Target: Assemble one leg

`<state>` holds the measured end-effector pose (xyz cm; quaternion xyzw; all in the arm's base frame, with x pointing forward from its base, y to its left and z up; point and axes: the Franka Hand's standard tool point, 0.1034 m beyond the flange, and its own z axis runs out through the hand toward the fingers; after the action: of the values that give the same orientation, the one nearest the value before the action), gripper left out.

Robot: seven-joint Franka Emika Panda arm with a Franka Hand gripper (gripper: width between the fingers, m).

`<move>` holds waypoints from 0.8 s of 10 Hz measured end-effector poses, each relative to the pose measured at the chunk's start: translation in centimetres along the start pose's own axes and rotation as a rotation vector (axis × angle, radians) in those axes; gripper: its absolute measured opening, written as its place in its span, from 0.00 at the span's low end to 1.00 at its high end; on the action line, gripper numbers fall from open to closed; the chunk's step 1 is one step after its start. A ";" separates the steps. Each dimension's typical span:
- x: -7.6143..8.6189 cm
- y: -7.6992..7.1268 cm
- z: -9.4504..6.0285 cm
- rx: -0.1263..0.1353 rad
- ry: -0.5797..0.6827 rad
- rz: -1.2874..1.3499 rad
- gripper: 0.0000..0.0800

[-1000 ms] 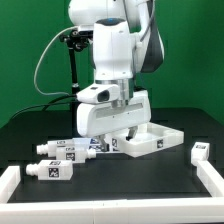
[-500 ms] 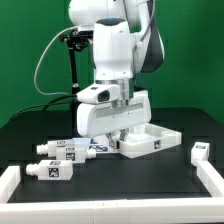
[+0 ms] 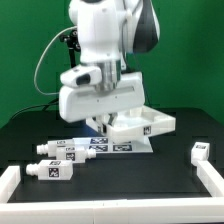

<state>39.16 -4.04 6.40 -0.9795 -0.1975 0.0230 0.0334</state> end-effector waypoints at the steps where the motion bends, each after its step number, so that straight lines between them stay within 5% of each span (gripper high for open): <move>1: -0.1 0.7 -0.4 -0.001 0.004 -0.058 0.07; 6: -0.1 0.7 -0.2 -0.002 -0.007 -0.334 0.07; 7: 1.5 1.2 -1.2 -0.022 -0.022 -0.389 0.07; 8: 3.3 1.7 -1.8 -0.015 -0.035 -0.403 0.07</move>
Offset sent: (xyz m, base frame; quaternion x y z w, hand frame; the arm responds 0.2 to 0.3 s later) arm 0.0000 0.0000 0.0000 0.0000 0.0000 -0.1296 0.9916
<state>42.96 -4.42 7.97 -0.9197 -0.3904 0.0315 0.0267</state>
